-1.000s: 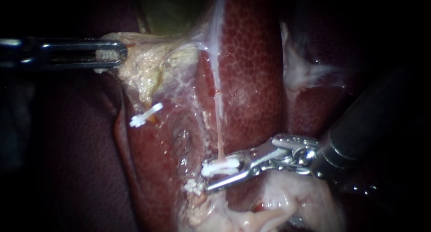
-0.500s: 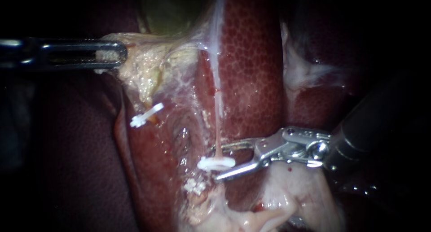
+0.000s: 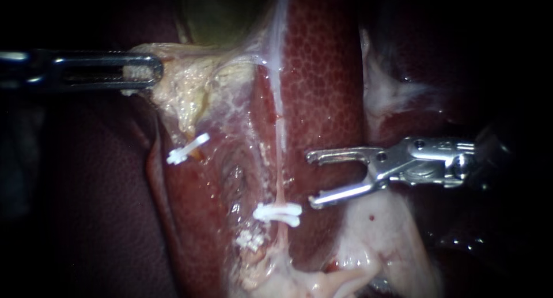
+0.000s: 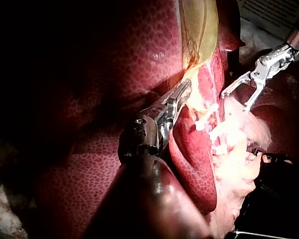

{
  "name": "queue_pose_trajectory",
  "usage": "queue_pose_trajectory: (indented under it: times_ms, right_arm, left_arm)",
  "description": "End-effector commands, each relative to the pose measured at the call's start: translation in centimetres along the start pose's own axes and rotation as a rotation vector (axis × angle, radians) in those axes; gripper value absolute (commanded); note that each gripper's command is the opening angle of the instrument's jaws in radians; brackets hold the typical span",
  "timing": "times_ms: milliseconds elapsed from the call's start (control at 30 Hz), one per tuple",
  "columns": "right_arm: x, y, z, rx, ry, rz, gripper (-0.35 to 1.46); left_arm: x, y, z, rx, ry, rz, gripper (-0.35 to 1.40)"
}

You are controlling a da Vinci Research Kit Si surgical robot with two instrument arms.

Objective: Going back second clip right tube

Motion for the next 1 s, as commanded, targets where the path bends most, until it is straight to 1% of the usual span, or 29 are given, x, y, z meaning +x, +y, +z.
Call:
queue_pose_trajectory:
  times_ms: [33, 167, 267, 367, 400, 500, 600, 700, 867, 1000]
  right_arm:
    - [0.07, -0.03, -0.05, -0.007, 0.0, -0.011, 0.6]
    - [0.27, -0.11, -0.2, -0.025, -0.001, -0.038, 0.6]
    - [0.37, -0.16, -0.31, -0.036, -0.003, -0.057, 0.6]
    - [0.42, -0.19, -0.38, -0.033, -0.003, -0.065, 0.6]
    - [0.43, -0.19, -0.39, -0.032, -0.003, -0.065, 0.6]
    - [0.44, -0.21, -0.39, -0.023, -0.003, -0.065, 0.6]
    - [0.43, -0.21, -0.38, -0.014, -0.002, -0.066, 0.6]
    - [0.43, -0.21, -0.38, -0.011, -0.002, -0.066, 0.6]
    - [0.43, -0.22, -0.38, -0.008, -0.002, -0.066, 0.6]
    - [0.44, -0.22, -0.38, -0.005, -0.002, -0.066, 0.6]
  left_arm:
    - [0.0, 0.0, 0.01, 0.0, 0.0, 0.0, -0.35]
    - [0.02, 0.0, 0.03, -0.002, -0.001, 0.001, -0.35]
    - [0.06, 0.01, 0.06, -0.003, -0.003, 0.003, -0.35]
    - [0.11, 0.01, 0.12, -0.008, -0.009, 0.006, -0.35]
    - [0.13, 0.02, 0.14, -0.009, -0.01, 0.007, -0.35]
    - [0.22, 0.03, 0.24, -0.007, 0.002, 0.013, -0.35]
    - [0.33, 0.06, 0.37, -0.004, 0.016, 0.026, -0.35]
    - [0.43, 0.08, 0.52, -0.001, 0.03, 0.027, -0.35]
    - [0.54, 0.1, 0.74, 0.004, 0.048, 0.028, -0.35]
    - [0.61, 0.08, 0.87, 0.008, 0.057, 0.026, -0.35]
